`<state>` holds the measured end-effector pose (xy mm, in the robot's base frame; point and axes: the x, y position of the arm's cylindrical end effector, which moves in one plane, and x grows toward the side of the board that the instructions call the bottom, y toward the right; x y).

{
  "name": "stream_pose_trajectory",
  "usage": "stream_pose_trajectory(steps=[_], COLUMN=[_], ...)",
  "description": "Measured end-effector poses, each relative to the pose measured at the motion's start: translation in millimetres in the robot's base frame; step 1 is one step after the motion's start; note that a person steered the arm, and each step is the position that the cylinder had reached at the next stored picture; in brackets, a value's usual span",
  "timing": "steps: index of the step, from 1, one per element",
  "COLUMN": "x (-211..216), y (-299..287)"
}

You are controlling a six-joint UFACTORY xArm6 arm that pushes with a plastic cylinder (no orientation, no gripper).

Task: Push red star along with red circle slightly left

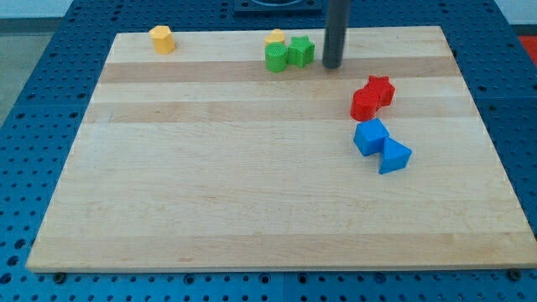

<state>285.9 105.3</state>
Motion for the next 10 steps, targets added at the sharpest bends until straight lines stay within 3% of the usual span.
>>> stream_pose_trajectory(steps=[3, 4, 8, 10], x=[58, 81, 85, 108], y=[96, 96, 57, 41])
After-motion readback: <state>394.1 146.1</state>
